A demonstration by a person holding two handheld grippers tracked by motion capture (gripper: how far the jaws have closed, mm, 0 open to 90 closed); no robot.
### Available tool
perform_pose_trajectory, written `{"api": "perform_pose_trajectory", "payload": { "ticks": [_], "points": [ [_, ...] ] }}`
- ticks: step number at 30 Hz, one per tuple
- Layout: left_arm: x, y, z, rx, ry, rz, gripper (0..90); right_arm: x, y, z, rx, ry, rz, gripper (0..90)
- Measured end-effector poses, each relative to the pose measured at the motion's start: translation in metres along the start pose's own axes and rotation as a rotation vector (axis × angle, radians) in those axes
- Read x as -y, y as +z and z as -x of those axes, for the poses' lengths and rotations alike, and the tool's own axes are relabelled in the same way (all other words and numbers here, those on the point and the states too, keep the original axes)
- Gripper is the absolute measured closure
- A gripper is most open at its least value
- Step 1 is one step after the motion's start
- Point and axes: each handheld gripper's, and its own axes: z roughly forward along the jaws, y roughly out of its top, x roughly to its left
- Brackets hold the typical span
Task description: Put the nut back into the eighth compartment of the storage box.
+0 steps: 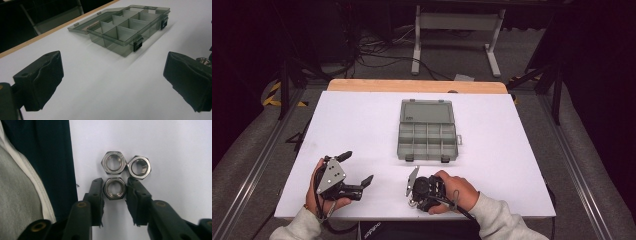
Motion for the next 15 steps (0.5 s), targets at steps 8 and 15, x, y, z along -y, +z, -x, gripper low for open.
{"api": "perform_pose_trajectory", "payload": {
  "ticks": [8, 15],
  "points": [
    [0.0003, 0.0003, 0.0002, 0.006, -0.003, -0.002, 3.3, 0.0022, -0.0008, 0.0003, -0.003, -0.019, 0.001, 70.5],
    [0.0004, 0.0003, -0.0001, -0.003, -0.007, 0.001, 2.9, 0.003, -0.0013, -0.0001, -0.002, -0.032, -0.001, 70.7]
  ]
}}
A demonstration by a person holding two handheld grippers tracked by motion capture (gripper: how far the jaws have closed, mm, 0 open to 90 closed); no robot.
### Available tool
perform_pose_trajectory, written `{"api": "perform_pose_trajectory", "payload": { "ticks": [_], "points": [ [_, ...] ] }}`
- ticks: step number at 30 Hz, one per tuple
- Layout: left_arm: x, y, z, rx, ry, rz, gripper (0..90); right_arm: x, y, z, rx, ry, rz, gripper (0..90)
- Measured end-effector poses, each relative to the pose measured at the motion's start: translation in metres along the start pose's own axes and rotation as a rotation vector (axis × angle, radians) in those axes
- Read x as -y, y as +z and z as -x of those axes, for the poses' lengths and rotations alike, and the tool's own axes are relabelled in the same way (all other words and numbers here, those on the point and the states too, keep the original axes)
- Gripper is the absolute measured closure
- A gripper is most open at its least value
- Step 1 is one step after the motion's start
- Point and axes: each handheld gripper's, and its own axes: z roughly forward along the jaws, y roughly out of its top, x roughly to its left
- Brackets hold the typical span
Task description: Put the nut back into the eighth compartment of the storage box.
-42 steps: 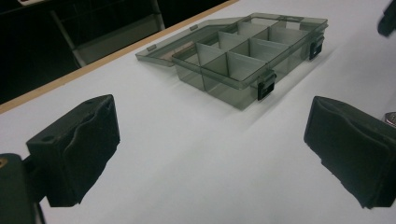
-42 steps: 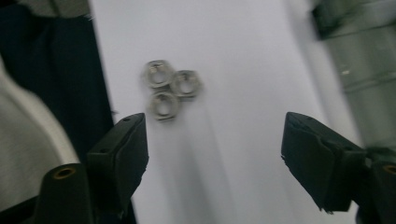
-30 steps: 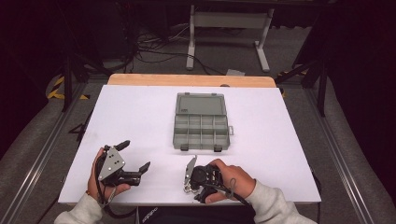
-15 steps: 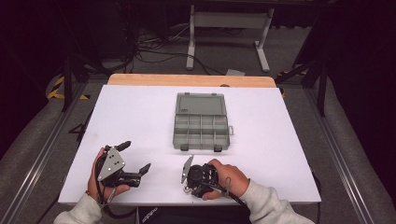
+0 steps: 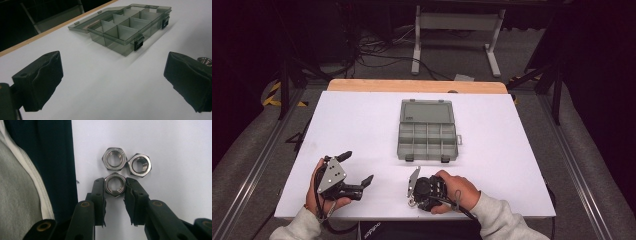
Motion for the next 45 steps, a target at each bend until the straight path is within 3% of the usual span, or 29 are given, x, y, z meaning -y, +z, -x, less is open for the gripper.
{"api": "perform_pose_trajectory", "payload": {
  "ticks": [11, 18, 25, 26, 28, 32, 38, 45],
  "points": [
    [0.0, -0.002, 0.0, -0.001, -0.003, 0.011, 2.9, 0.005, -0.007, 0.003, 0.03, -0.008, 0.01, 70.7],
    [-0.001, -0.002, 0.001, 0.006, 0.003, 0.017, 2.6, 0.016, -0.028, 0.015, 0.081, 0.03, 0.052, 70.7],
    [-0.001, -0.002, 0.001, 0.01, -0.001, 0.015, 2.7, 0.024, -0.056, 0.035, 0.141, 0.073, 0.081, 70.6],
    [0.0, -0.002, 0.001, 0.011, -0.006, 0.018, 2.7, 0.028, -0.067, 0.045, 0.168, 0.095, 0.082, 70.6],
    [0.0, -0.002, 0.0, 0.01, -0.002, 0.018, 2.7, 0.03, -0.07, 0.049, 0.174, 0.105, 0.084, 70.6],
    [-0.001, -0.002, 0.001, 0.011, -0.002, 0.016, 2.8, 0.04, -0.089, 0.069, 0.223, 0.149, 0.093, 70.6],
    [-0.001, -0.001, 0.002, 0.017, -0.007, 0.01, 2.8, 0.051, -0.098, 0.088, 0.256, 0.201, 0.081, 70.7],
    [0.0, 0.0, 0.001, 0.021, -0.001, 0.008, 2.8, 0.054, -0.094, 0.104, 0.25, 0.244, 0.066, 70.7]
  ]
}}
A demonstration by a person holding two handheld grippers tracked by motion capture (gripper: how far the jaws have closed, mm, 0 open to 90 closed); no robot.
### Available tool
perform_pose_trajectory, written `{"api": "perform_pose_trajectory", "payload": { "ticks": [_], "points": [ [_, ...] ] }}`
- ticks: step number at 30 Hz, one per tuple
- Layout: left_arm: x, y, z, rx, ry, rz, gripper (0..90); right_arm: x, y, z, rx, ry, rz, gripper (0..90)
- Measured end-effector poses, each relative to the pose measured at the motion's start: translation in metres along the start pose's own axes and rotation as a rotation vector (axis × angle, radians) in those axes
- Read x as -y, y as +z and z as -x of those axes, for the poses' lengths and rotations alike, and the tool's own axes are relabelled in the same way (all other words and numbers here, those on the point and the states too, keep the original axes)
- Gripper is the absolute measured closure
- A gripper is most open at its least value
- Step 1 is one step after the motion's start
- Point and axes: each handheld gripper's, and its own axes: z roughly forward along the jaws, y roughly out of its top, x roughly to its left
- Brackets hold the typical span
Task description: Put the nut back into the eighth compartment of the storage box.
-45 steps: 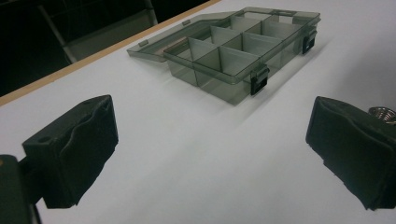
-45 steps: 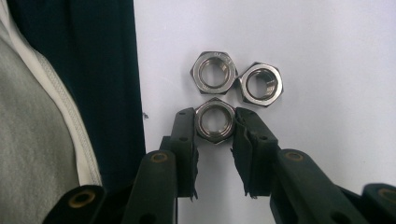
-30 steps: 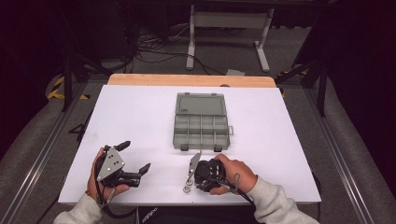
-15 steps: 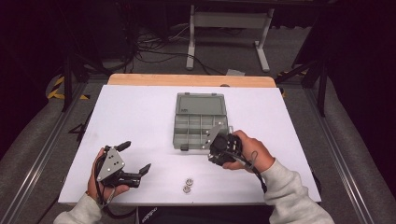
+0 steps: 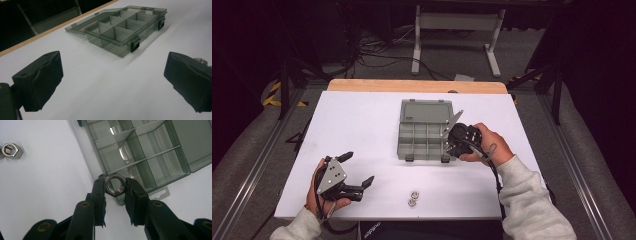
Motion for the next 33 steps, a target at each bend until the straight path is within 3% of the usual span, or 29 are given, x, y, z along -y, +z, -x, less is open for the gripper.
{"api": "perform_pose_trajectory", "payload": {
  "ticks": [33],
  "points": [
    [0.001, 0.001, -0.001, 0.01, 0.002, -0.014, 2.9, -0.005, 0.045, 0.027, -0.034, 0.063, -0.097, 70.6]
  ]
}}
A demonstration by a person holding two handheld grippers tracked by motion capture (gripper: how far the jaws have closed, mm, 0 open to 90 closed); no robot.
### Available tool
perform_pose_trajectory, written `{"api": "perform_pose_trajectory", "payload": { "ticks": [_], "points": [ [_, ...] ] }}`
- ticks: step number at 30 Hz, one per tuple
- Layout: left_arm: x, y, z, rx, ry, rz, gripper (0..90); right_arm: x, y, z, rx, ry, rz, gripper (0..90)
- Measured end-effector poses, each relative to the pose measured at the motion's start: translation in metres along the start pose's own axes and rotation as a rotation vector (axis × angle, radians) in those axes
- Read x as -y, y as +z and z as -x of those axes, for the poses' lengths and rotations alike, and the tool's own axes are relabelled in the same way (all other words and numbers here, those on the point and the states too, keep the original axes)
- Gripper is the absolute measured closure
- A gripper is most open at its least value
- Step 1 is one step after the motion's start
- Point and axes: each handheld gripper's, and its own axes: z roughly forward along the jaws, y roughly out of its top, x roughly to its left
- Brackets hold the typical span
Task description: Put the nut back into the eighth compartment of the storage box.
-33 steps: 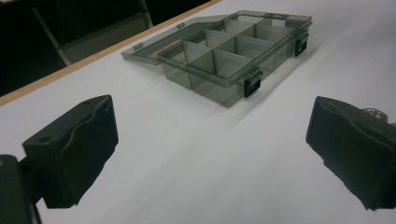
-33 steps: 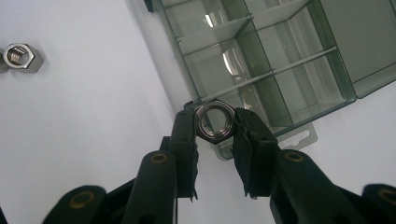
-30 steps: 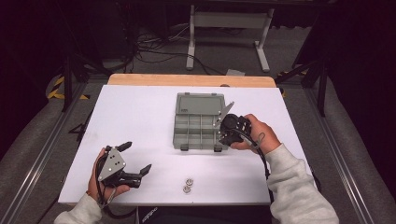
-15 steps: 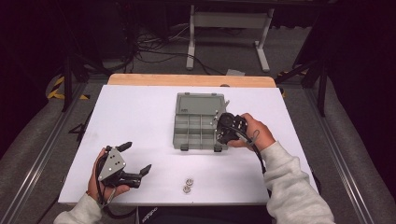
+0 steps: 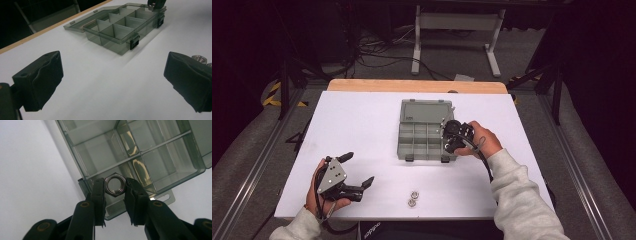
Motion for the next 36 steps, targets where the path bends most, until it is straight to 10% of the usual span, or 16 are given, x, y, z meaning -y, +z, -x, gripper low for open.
{"api": "perform_pose_trajectory", "payload": {
  "ticks": [24, 36],
  "points": [
    [0.0, 0.001, 0.0, -0.004, 0.002, -0.003, 3.0, -0.001, 0.007, 0.001, -0.004, -0.01, 0.015, 65.3],
    [0.0, 0.0, 0.001, 0.0, 0.002, 0.0, 3.3, 0.013, -0.026, -0.012, 0.003, 0.004, 0.218, 55.3]
  ]
}}
